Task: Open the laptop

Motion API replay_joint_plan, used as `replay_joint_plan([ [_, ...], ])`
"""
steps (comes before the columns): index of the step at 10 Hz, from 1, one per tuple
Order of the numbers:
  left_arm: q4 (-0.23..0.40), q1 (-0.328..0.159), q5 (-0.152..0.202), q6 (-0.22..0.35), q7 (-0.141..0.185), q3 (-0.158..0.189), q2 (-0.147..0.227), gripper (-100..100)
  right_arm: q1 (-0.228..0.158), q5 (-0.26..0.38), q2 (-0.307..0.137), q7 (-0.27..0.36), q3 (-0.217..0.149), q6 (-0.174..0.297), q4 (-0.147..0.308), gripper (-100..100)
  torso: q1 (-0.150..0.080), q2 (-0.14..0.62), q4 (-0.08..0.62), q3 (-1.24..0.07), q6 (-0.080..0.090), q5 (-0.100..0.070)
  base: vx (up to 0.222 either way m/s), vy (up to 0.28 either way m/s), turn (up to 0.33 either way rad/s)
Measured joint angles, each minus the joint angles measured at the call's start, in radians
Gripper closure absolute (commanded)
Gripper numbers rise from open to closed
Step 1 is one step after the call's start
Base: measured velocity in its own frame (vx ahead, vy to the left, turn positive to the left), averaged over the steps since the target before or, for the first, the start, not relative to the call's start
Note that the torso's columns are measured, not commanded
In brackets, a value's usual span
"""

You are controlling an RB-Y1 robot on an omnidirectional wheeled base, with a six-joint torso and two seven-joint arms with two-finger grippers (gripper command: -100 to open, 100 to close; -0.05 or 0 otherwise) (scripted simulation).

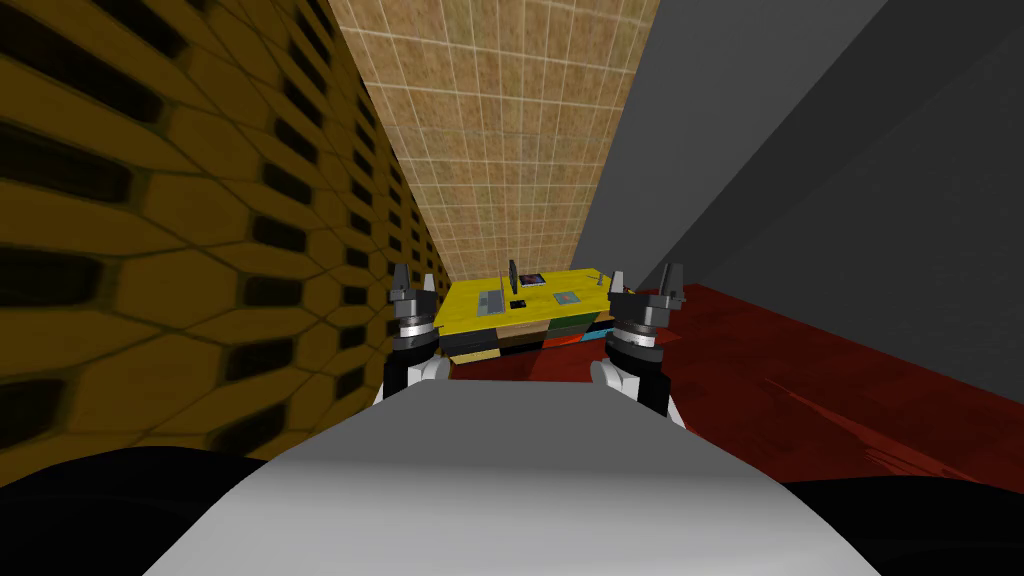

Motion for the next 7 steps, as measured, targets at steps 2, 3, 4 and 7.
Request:
replay_joint_plan([
  [2, 0.000, 0.000, 0.000, 0.000, 0.000, 0.000, 0.000, 0, 0.000, 0.000, 0.000, 0.000, 0.000, 0.000, 0.000, 0, 0.000, 0.104, 0.105, -0.209, 0.000, 0.000, 0.000, 0.000, 0.000],
  [3, 0.000, 0.000, 0.000, 0.000, 0.000, 0.000, 0.000, 0, 0.000, 0.000, 0.000, 0.000, 0.000, 0.000, 0.000, 0, 0.000, 0.175, 0.176, -0.351, 0.000, 0.000, 0.000, 0.000, 0.000],
  [4, 0.000, 0.000, 0.000, 0.000, 0.000, 0.000, 0.000, 0, 0.000, 0.000, 0.000, 0.000, 0.000, 0.000, 0.000, 0, 0.000, 0.248, 0.248, -0.497, 0.000, 0.000, 0.000, 0.000, 0.000],
  [7, 0.000, 0.000, 0.000, 0.000, 0.000, 0.000, 0.000, 0, 0.000, 0.000, 0.000, 0.000, 0.000, 0.000, 0.000, 0, 0.000, 0.470, 0.470, -0.939, 0.000, 0.000, 0.000, 0.000, 0.000],
])
